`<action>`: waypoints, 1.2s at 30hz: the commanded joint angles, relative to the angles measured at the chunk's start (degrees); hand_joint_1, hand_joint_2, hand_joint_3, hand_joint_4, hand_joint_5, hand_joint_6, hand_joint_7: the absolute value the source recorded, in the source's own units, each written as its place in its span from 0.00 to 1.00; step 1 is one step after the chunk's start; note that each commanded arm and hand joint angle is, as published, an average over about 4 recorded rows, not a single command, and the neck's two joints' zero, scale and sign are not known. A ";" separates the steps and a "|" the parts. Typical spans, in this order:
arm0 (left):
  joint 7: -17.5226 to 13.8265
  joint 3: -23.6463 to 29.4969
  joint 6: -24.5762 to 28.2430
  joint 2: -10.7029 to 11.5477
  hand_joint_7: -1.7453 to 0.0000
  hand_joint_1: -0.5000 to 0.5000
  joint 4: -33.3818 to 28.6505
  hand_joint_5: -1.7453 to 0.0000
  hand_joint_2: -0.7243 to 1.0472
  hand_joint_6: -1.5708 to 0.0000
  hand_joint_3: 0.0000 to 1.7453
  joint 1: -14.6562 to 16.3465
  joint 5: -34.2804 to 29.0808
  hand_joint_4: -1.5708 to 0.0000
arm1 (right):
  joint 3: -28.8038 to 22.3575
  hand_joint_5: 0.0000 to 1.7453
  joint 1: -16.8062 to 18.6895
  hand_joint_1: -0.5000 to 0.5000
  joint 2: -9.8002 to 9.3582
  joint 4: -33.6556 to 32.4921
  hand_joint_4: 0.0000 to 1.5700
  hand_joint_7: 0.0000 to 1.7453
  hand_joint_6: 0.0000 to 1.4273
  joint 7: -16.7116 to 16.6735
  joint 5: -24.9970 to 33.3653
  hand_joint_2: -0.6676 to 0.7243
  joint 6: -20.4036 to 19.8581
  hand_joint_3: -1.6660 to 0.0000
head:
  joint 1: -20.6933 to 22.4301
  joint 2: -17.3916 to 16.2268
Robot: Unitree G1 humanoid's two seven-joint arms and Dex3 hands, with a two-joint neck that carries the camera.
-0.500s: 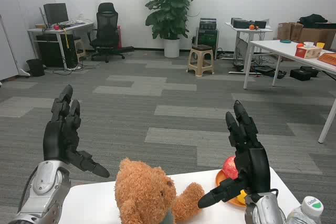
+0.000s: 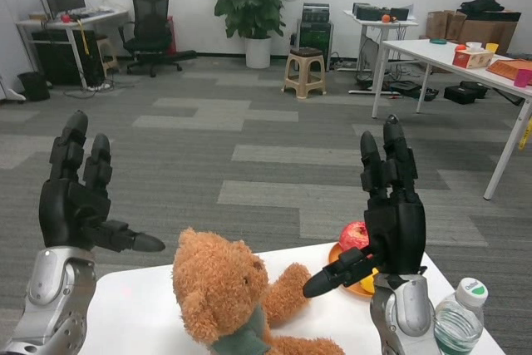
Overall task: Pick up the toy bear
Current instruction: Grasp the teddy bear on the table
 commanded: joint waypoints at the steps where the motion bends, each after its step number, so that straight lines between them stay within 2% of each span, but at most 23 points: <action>1: -0.08 0.14 -0.54 0.90 0.88 0.00 -0.77 1.00 0.26 1.00 0.04 0.82 0.06 1.00 | -0.14 0.00 0.35 0.12 0.24 -0.50 0.00 0.00 0.00 -0.43 0.05 0.82 -0.21 1.00 | 0.10 -0.13; 9: -0.08 0.54 -0.54 1.03 0.88 0.00 -0.94 1.00 0.26 1.00 0.04 1.66 0.01 1.00 | 0.08 0.00 0.35 0.12 0.11 -0.67 0.00 0.00 0.00 -0.47 0.14 0.80 -0.12 1.00 | 0.15 -3.01; 11: -0.08 0.58 -0.49 1.07 0.88 0.00 -0.81 1.00 0.26 1.00 0.05 1.79 -0.03 1.00 | 0.13 0.00 0.35 0.12 -0.03 -0.63 0.00 0.00 0.00 -0.47 0.14 0.78 -0.07 1.00 | -0.18 -5.37; 14: -0.08 0.56 -0.45 1.18 0.88 0.00 -0.57 1.00 0.25 1.00 0.05 2.07 -0.25 1.00 | 0.15 0.00 0.35 0.12 -0.25 -0.39 0.00 0.00 0.00 -0.47 0.16 0.77 0.21 1.00 | -1.13 -11.41; 19: -0.52 0.49 -0.01 2.04 0.88 0.00 -0.42 1.00 0.25 1.00 0.05 3.02 -0.87 1.00 | 0.43 0.00 0.70 0.12 -2.00 0.03 0.00 0.00 0.00 -0.47 0.31 0.76 1.64 1.00 | -2.92 -20.17; 20: -1.11 0.45 0.54 2.22 0.88 0.00 -0.37 1.00 0.25 1.00 0.05 3.13 -1.11 1.00 | 0.41 0.00 0.79 0.12 -2.27 0.14 0.00 0.00 0.00 -0.47 0.36 0.75 1.93 1.00 | -3.04 -20.64; 24: -3.29 0.10 2.50 2.88 0.88 0.00 -0.15 1.00 0.25 1.00 0.05 3.37 -2.05 1.00 | 0.35 0.00 1.09 0.12 -3.06 0.38 0.00 0.00 0.00 -0.47 0.58 0.73 2.91 1.00 | -4.57 -26.05; 28: -7.33 -1.09 6.14 4.28 0.88 0.00 0.42 1.00 0.25 1.00 0.04 3.68 -3.06 1.00 | 1.31 0.00 2.11 0.12 -4.90 0.21 0.00 0.00 0.00 -0.52 1.50 0.67 5.73 1.00 | -6.29 -28.89; 32: -10.74 -2.65 9.33 5.60 0.88 0.00 1.25 1.00 0.25 1.00 0.04 3.72 -4.69 1.00 | 2.39 0.00 2.76 0.12 -6.20 -1.11 0.00 0.00 0.00 -0.65 3.12 0.59 8.72 1.00 | -7.31 -29.78; 36: -13.28 -3.33 11.81 6.68 0.88 0.00 1.69 1.00 0.25 1.00 0.05 3.72 -6.32 1.00 | 2.85 0.00 2.92 0.12 -6.97 -2.25 0.00 0.00 0.00 -0.65 3.37 0.49 9.95 1.00 | -8.20 -30.60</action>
